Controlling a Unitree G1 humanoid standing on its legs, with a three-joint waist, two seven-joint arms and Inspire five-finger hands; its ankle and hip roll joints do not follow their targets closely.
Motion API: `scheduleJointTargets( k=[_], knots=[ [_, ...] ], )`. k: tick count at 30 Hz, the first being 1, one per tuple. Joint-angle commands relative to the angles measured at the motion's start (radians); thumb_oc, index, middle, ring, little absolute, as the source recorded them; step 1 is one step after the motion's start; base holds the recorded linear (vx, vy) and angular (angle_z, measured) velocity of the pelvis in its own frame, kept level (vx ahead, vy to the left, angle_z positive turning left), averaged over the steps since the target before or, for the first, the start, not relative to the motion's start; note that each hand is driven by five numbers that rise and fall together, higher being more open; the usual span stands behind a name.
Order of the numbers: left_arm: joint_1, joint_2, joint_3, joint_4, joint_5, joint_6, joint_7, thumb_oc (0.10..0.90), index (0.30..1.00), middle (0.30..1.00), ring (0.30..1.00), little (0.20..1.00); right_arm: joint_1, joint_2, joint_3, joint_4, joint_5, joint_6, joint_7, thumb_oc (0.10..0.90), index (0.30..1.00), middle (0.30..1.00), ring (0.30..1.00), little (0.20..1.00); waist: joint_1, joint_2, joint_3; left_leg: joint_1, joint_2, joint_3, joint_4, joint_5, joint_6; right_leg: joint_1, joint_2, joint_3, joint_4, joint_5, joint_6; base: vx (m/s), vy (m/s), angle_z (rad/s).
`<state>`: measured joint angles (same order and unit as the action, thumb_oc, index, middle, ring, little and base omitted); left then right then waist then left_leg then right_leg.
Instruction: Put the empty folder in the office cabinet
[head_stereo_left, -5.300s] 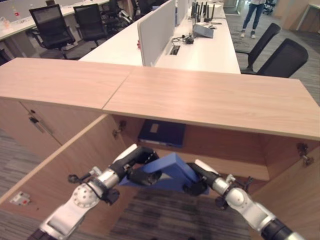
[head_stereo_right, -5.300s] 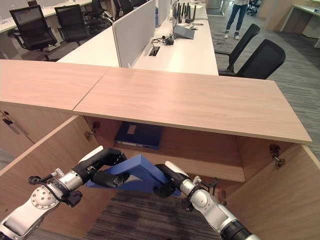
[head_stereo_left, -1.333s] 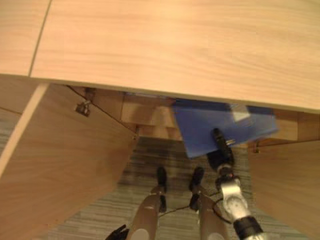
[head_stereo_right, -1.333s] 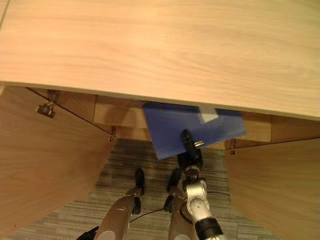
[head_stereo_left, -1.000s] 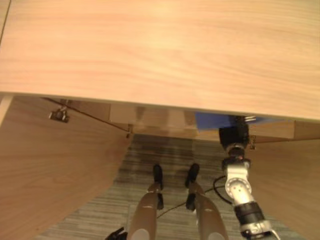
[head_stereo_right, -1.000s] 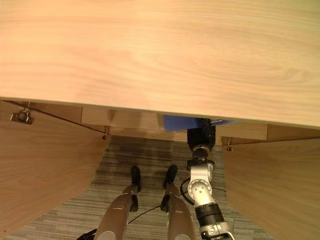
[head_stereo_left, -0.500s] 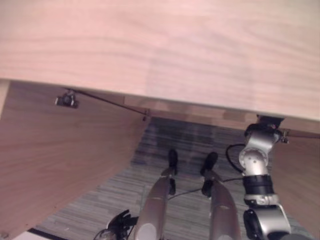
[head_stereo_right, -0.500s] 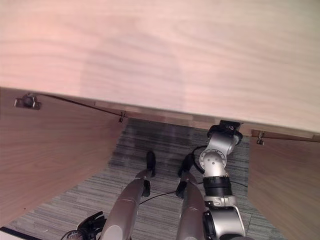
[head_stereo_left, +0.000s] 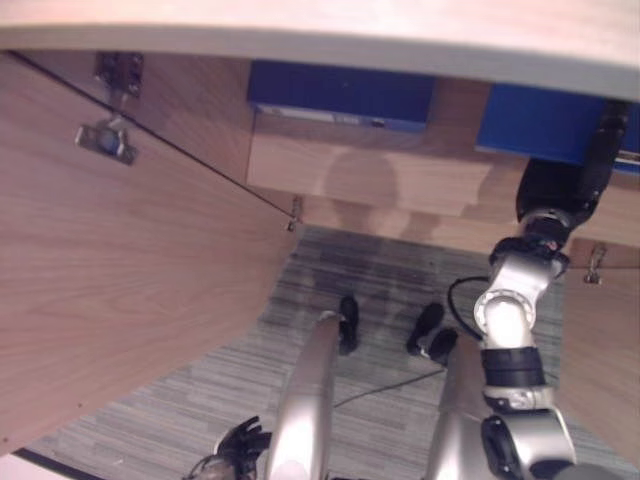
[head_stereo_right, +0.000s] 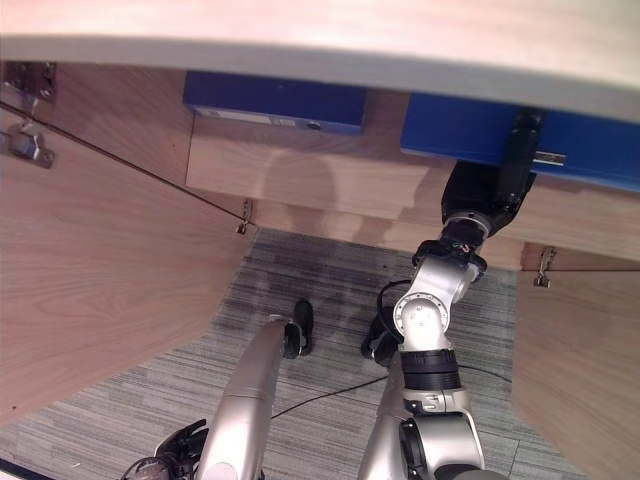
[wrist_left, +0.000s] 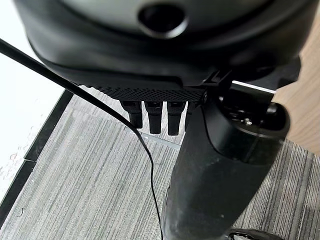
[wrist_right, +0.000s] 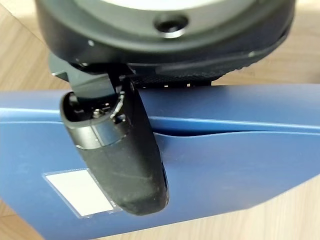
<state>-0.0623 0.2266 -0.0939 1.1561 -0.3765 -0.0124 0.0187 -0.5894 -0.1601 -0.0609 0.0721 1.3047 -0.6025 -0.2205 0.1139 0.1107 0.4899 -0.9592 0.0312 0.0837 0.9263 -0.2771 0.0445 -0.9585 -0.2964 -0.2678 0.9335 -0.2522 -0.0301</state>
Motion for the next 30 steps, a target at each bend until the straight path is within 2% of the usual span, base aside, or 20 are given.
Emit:
scheduleJointTargets(
  k=[1, 6, 9, 13, 14, 15, 17, 19, 20, 25, 27, 30],
  knots=[
    [0.12, 0.076, -0.041, 0.051, 0.026, 0.014, 0.041, 0.8, 0.9, 0.9, 0.9, 0.9, -0.015, -0.056, -0.01, -0.205, -0.106, -0.051, 0.068, 0.4, 0.3, 0.3, 0.3, 0.3, -0.006, 0.011, -0.081, 0.021, -0.012, -0.057, -0.066, -0.029, -0.018, 0.083, 0.015, 0.02, -0.006, -0.122, 0.028, 0.0, 0.0, 0.0],
    [0.128, 0.075, -0.042, 0.05, 0.031, 0.017, 0.05, 0.8, 0.9, 0.9, 0.9, 0.9, -0.009, -0.05, -0.022, -0.204, -0.098, -0.059, 0.065, 0.4, 0.3, 0.3, 0.3, 0.3, -0.007, 0.017, -0.081, 0.004, -0.013, -0.056, -0.045, -0.037, -0.018, 0.066, 0.013, 0.025, 0.014, -0.129, 0.024, 0.0, 0.0, 0.0],
    [0.137, 0.081, -0.047, 0.047, 0.039, 0.018, 0.051, 0.8, 0.9, 0.9, 0.9, 0.9, -0.03, -0.075, -0.024, -0.194, -0.099, -0.059, 0.06, 0.4, 0.3, 0.3, 0.3, 0.3, -0.004, 0.018, -0.086, 0.009, -0.012, -0.053, -0.056, -0.036, -0.018, 0.068, 0.013, 0.024, 0.007, -0.125, 0.028, 0.0, 0.0, 0.0],
    [0.156, 0.108, -0.057, 0.035, 0.032, 0.017, 0.051, 0.8, 0.9, 0.9, 0.9, 0.9, -0.119, -0.154, -0.03, -0.143, -0.096, -0.062, 0.033, 0.4, 0.3, 0.3, 0.3, 0.3, 0.004, 0.02, -0.095, 0.027, -0.012, -0.052, -0.076, -0.032, -0.02, 0.084, 0.013, 0.019, -0.008, -0.12, 0.032, 0.0, 0.0, 0.0],
    [0.16, 0.12, -0.066, 0.027, 0.018, 0.012, 0.055, 0.8, 0.9, 0.9, 0.9, 0.9, -0.193, -0.203, -0.028, -0.091, -0.094, -0.066, 0.007, 0.4, 0.3, 0.3, 0.3, 0.3, 0.01, 0.021, -0.098, 0.038, -0.011, -0.053, -0.092, -0.027, -0.023, 0.094, 0.015, 0.016, -0.022, -0.113, 0.036, 0.0, 0.0, 0.0],
    [0.16, 0.119, -0.066, 0.027, 0.018, 0.012, 0.055, 0.8, 0.9, 0.9, 0.9, 0.9, -0.194, -0.204, -0.028, -0.09, -0.093, -0.066, 0.008, 0.4, 0.3, 0.3, 0.3, 0.3, 0.01, 0.022, -0.096, 0.039, -0.011, -0.053, -0.092, -0.027, -0.023, 0.094, 0.015, 0.016, -0.023, -0.113, 0.036, 0.0, 0.0, 0.0],
    [0.167, 0.137, -0.087, 0.011, -0.019, 0.01, 0.054, 0.8, 0.9, 0.9, 0.9, 0.9, -0.318, -0.275, -0.012, 0.0, -0.087, -0.065, -0.037, 0.4, 0.3, 0.3, 0.3, 0.3, 0.019, 0.021, -0.104, 0.047, -0.01, -0.054, -0.113, -0.018, -0.027, 0.105, 0.019, 0.011, -0.04, -0.104, 0.042, 0.0, 0.0, 0.0],
    [0.169, 0.142, -0.092, 0.009, -0.028, 0.008, 0.055, 0.8, 0.9, 0.9, 0.9, 0.9, -0.36, -0.293, -0.001, 0.029, -0.081, -0.066, -0.045, 0.4, 0.3, 0.3, 0.3, 0.3, 0.022, 0.022, -0.104, 0.048, -0.01, -0.054, -0.116, -0.016, -0.028, 0.105, 0.019, 0.01, -0.043, -0.102, 0.044, 0.0, 0.0, 0.0],
    [0.173, 0.153, -0.103, 0.008, -0.036, 0.007, 0.058, 0.8, 0.9, 0.9, 0.9, 0.9, -0.428, -0.318, 0.015, 0.087, -0.067, -0.065, -0.059, 0.4, 0.3, 0.3, 0.3, 0.3, 0.028, 0.022, -0.109, 0.045, -0.009, -0.056, -0.119, -0.012, -0.03, 0.105, 0.02, 0.009, -0.045, -0.101, 0.046, 0.0, 0.0, 0.0],
    [0.175, 0.159, -0.114, 0.005, -0.054, 0.005, 0.069, 0.8, 0.9, 0.9, 0.9, 0.9, -0.524, -0.355, 0.059, 0.233, -0.058, -0.04, -0.095, 0.4, 0.3, 0.3, 0.3, 0.3, 0.037, 0.025, -0.11, 0.031, -0.008, -0.056, -0.119, -0.006, -0.032, 0.095, 0.02, 0.003, -0.046, -0.097, 0.048, -0.01, -0.001, -0.01],
    [0.176, 0.162, -0.128, -0.007, -0.061, 0.005, 0.069, 0.8, 0.9, 0.9, 0.9, 0.9, -0.54, -0.35, 0.066, 0.303, -0.05, -0.017, -0.11, 0.4, 0.3, 0.3, 0.3, 0.3, 0.04, 0.029, -0.106, 0.028, -0.009, -0.056, -0.118, -0.004, -0.032, 0.094, 0.019, 0.001, -0.044, -0.098, 0.047, 0.0, 0.0, 0.0],
    [0.18, 0.167, -0.139, -0.024, -0.062, 0.003, 0.071, 0.8, 0.9, 0.9, 0.9, 0.9, -0.539, -0.329, 0.047, 0.343, -0.034, -0.018, -0.12, 0.4, 0.3, 0.3, 0.3, 0.3, 0.044, 0.039, -0.102, 0.026, -0.014, -0.054, -0.121, -0.003, -0.031, 0.093, 0.016, 0.0, -0.042, -0.098, 0.048, 0.0, 0.0, 0.0]
  ],
)
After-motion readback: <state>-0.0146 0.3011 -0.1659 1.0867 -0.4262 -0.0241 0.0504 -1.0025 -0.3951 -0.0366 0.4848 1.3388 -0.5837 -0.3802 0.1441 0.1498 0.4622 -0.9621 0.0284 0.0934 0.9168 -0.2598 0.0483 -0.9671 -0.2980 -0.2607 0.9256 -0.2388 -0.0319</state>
